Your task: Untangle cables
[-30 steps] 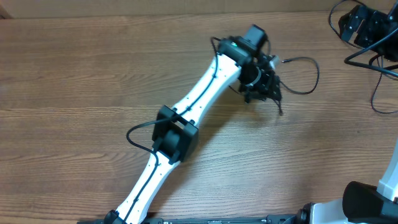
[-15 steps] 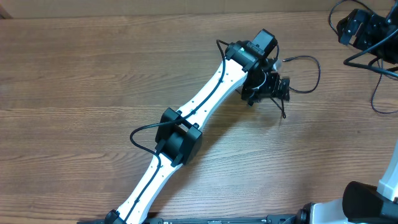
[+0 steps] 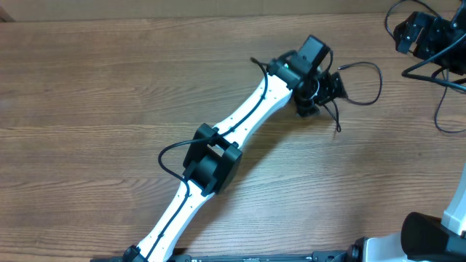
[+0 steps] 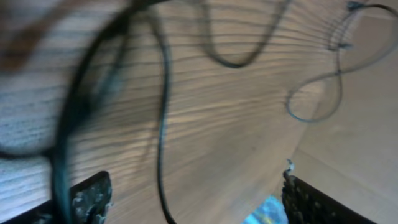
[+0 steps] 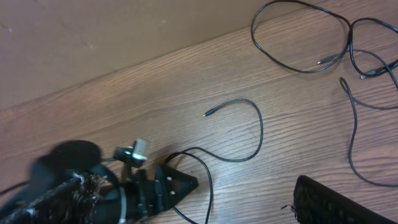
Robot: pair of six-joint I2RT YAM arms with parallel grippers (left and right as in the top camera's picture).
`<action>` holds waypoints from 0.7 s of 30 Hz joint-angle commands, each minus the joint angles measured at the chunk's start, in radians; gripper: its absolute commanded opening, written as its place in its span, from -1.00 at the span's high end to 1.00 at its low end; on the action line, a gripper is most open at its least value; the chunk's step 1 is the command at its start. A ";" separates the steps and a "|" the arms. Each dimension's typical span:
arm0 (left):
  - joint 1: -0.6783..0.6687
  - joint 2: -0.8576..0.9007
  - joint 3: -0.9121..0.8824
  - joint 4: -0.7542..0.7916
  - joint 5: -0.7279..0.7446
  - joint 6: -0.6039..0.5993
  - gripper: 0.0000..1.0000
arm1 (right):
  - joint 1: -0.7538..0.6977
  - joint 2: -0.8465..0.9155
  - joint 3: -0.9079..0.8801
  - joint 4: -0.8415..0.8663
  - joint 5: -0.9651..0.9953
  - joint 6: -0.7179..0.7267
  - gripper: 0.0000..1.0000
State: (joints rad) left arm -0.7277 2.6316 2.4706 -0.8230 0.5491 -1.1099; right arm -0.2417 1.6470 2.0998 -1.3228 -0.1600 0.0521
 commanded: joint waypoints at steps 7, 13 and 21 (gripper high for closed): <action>0.021 0.005 -0.167 0.189 0.198 0.027 0.92 | -0.002 -0.003 -0.001 -0.022 -0.006 -0.009 -1.00; 0.108 -0.120 -0.068 0.199 0.382 0.264 0.92 | 0.003 0.000 -0.006 -0.025 -0.020 -0.053 -0.94; 0.242 -0.347 -0.040 0.200 0.605 0.424 0.92 | 0.032 0.005 -0.006 -0.031 -0.184 -0.114 -0.74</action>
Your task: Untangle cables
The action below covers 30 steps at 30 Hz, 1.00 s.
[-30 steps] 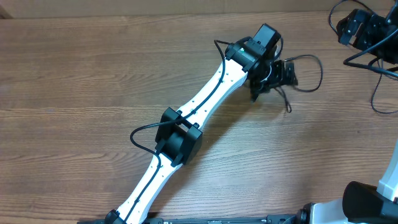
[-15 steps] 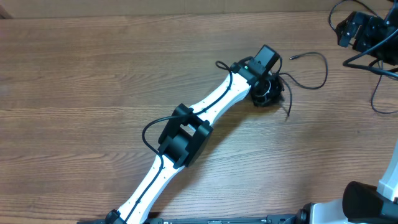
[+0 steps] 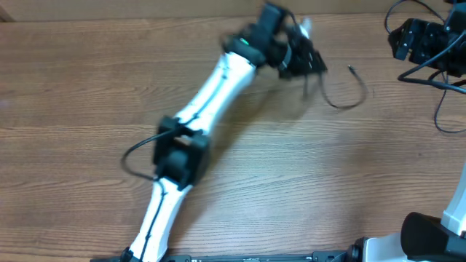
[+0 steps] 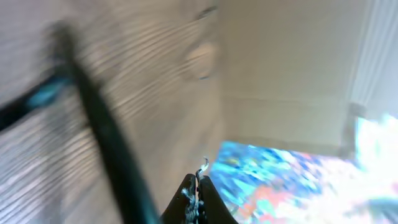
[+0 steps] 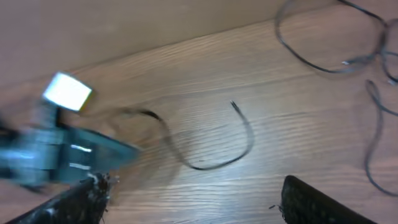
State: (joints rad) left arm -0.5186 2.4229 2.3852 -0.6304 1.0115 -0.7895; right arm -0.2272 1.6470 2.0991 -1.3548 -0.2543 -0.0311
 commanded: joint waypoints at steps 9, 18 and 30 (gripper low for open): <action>0.125 -0.253 0.045 0.039 0.250 0.098 0.92 | 0.177 0.068 -0.005 0.017 -0.137 -0.077 0.92; 0.193 -0.275 0.046 0.715 0.414 -0.354 0.92 | 0.285 0.107 -0.005 0.275 -0.286 -0.082 0.92; 0.287 -0.275 0.046 1.225 0.242 -0.887 0.92 | 0.284 0.110 -0.005 0.571 -0.628 -0.082 0.92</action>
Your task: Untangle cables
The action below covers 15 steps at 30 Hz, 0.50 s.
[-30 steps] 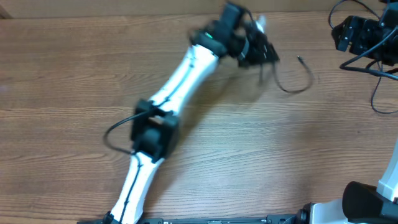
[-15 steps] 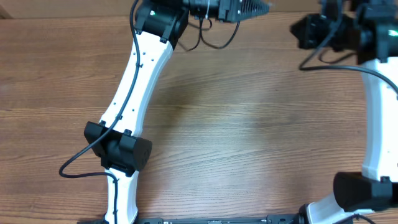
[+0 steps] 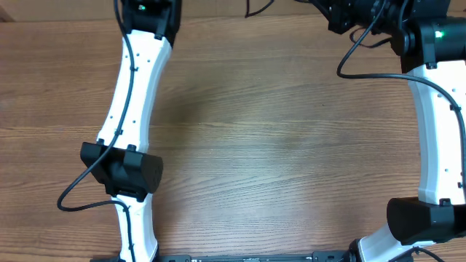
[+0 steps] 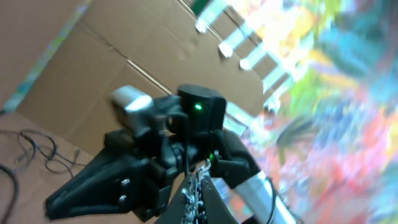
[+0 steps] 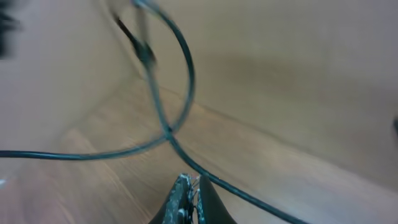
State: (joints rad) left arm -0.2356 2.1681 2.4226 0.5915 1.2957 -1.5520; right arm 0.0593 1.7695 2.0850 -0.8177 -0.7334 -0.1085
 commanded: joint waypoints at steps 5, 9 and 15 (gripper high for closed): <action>0.003 -0.020 0.008 -0.004 -0.050 -0.136 0.91 | 0.000 -0.011 0.009 0.137 -0.365 -0.004 0.92; 0.003 -0.020 0.009 -0.003 -0.067 -0.154 0.91 | 0.036 -0.005 0.009 0.180 -0.439 -0.002 0.92; 0.003 -0.020 0.009 0.029 -0.143 -0.235 0.92 | 0.104 0.027 0.009 0.261 -0.440 0.008 0.92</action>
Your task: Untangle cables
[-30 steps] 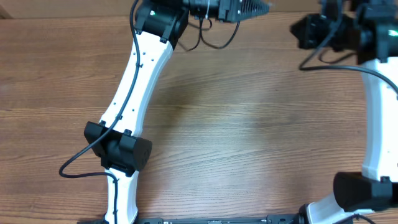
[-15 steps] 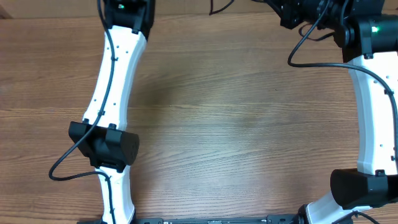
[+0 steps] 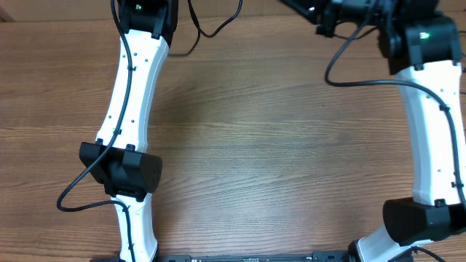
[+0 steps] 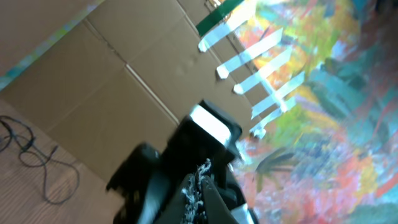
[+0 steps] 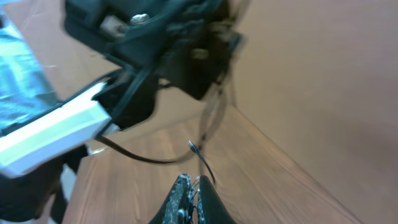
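Note:
Both arms reach to the table's far edge. In the overhead view a black cable (image 3: 213, 30) hangs in a loop beside my left wrist (image 3: 148, 13). My left gripper (image 4: 198, 182) is shut, its jaws pressed together, and faces the blurred right arm (image 4: 186, 155). My right gripper (image 5: 191, 184) is shut on a thin black cable (image 5: 207, 163) that rises from its tips. Past it, blurred cable strands (image 5: 214, 106) hang under the left arm's black head (image 5: 168, 37). Which strand the left jaws hold is hidden.
Loose black cable loops (image 4: 34, 163) lie on the wood by the cardboard wall (image 4: 93, 81). The left arm's white links (image 3: 131, 87) and right arm's white links (image 3: 429, 124) run up each side of the table (image 3: 277, 160).
The right arm's head has shifted left along the far edge. A black cable loop now hangs into the overhead view beside the left wrist. Both grippers stay shut.
The left gripper was open over a cable at the table's middle right, the right arm open at the far right corner. Then the left gripper was shut and farther back with a cable trailing. Later both arms were shut at the far edge, as now.

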Robot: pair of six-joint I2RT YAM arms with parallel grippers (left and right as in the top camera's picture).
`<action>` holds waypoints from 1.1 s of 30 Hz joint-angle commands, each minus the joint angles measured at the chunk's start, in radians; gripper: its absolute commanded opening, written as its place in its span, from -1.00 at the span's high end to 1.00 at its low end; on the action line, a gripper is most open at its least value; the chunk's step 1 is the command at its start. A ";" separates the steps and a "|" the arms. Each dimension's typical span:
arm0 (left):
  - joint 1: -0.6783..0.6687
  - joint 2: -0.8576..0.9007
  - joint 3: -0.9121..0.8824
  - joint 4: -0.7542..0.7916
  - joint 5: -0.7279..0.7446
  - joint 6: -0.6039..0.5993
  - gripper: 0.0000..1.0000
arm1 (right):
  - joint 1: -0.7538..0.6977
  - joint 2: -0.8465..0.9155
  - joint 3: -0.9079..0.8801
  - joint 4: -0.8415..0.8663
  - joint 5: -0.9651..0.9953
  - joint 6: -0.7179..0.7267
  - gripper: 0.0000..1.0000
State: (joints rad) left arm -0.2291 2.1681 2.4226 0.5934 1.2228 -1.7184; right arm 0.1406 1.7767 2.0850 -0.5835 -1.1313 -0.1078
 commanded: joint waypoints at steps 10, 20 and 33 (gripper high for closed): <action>-0.003 -0.020 0.009 0.126 -0.167 -0.200 0.92 | 0.035 0.032 0.009 0.127 -0.037 0.055 0.92; -0.007 -0.020 0.009 0.238 -0.240 -0.306 0.91 | 0.078 0.059 0.009 0.142 -0.014 0.055 0.92; -0.008 -0.021 0.009 0.272 -0.236 -0.332 0.92 | 0.169 0.112 0.009 0.200 0.005 0.055 0.92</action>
State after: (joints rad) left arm -0.2295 2.1681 2.4222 0.8459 1.0050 -2.0403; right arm 0.2836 1.8854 2.0850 -0.4030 -1.1439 -0.0563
